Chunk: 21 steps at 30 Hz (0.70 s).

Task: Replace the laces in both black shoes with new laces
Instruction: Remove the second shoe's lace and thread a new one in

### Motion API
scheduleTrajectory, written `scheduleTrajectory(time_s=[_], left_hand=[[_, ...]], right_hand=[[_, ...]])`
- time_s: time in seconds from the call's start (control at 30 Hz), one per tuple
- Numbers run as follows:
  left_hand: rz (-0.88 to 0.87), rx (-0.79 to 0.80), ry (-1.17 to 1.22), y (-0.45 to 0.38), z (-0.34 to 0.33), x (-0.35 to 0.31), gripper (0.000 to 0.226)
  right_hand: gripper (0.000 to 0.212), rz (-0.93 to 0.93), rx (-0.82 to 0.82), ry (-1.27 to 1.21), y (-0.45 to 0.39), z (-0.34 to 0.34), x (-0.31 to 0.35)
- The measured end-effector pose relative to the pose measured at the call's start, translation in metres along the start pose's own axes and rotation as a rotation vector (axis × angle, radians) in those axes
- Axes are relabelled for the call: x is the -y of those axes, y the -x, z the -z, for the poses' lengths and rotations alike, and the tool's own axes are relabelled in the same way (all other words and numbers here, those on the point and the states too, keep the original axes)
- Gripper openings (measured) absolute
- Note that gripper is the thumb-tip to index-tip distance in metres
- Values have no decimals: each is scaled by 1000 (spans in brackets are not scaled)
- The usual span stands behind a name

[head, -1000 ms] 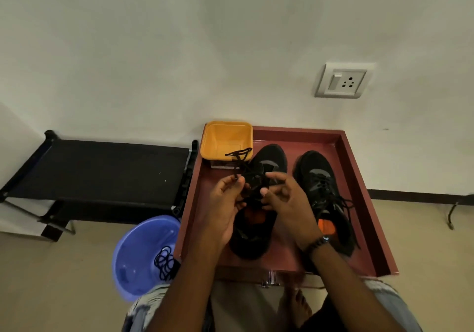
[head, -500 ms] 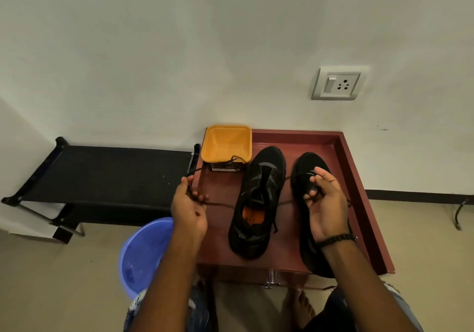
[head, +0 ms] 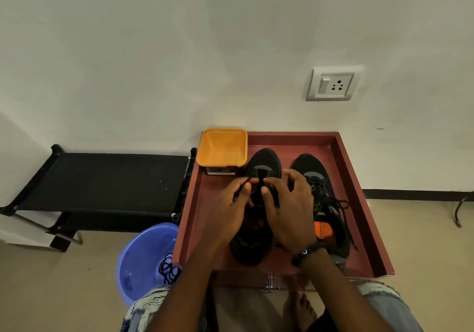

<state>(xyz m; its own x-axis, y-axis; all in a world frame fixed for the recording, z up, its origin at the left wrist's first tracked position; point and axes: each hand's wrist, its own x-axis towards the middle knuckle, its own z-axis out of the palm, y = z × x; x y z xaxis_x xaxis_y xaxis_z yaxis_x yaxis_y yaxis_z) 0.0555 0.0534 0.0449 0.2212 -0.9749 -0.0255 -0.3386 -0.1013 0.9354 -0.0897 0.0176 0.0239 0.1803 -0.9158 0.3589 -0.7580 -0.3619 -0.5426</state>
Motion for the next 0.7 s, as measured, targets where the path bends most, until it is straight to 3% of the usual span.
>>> scheduleTrajectory(time_s=[0.03, 0.1, 0.17, 0.33, 0.4, 0.5, 0.6, 0.7], left_hand=[[-45, 21, -14, 1, 0, -6, 22], [-115, 83, -53, 7, -6, -17, 23], [-130, 138, -112, 12, -12, -24, 20], [-110, 169, -187, 3, 7, -13, 22], [-114, 132, -209, -4, 25, -11, 26], [-78, 34, -216, -17, 58, -2, 30], [-27, -48, -169, -26, 75, 6, 36], [3, 142, -198, -28, 51, -8, 26]], right_hand=[[40, -40, 50, -101, -3, 4, 5], [58, -307, 288, -573, -18, 14, 21], [52, -559, 377, -951, -35, 24, 30], [26, -653, 127, -1324, -92, 66, 22], [19, -661, -14, -1324, -120, 89, 8], [22, -672, -109, -1107, -145, 120, -21], [29, -599, 84, -781, -142, 123, -35], [27, -447, 334, -539, -119, 98, -25]])
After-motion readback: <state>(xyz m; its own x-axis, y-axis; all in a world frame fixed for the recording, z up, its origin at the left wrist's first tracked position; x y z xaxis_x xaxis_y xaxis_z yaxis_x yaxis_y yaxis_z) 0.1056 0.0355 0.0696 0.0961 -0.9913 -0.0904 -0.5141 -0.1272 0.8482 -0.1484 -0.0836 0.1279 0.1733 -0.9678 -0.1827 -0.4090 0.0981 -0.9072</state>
